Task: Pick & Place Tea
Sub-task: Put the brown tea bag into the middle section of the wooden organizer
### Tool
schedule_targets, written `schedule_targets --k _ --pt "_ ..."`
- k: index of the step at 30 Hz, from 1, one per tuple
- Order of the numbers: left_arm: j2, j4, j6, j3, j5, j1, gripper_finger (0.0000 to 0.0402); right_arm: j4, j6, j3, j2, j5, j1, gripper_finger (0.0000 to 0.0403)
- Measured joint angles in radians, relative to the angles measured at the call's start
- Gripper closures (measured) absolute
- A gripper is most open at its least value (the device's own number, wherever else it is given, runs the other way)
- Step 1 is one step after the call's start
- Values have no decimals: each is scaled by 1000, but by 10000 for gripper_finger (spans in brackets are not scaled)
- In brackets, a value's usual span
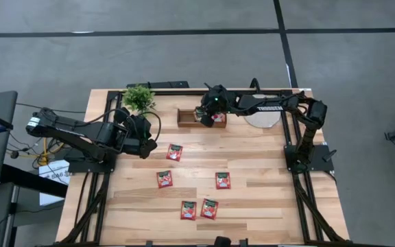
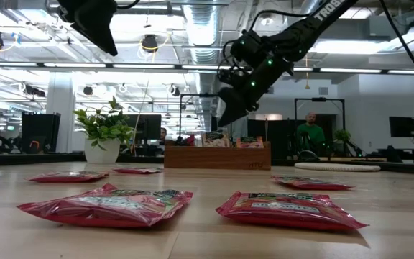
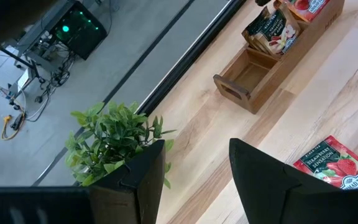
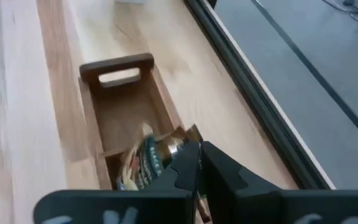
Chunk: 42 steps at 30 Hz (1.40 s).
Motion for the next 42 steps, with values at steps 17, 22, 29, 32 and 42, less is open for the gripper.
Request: schedule_targets --k 17,22,29,32,42 --pt "0 21 0 0 0 0 229 -72 32 -6 0 -19 4 391" --pt "0 21 0 0 0 0 229 -73 43 -6 0 -24 4 391" --pt "0 21 0 0 0 0 229 -81 55 -6 2 -26 10 391" --pt "0 21 0 0 0 0 229 -103 66 -6 2 -26 11 391" --pt "0 21 0 0 0 0 229 -114 57 18 -6 37 22 391"
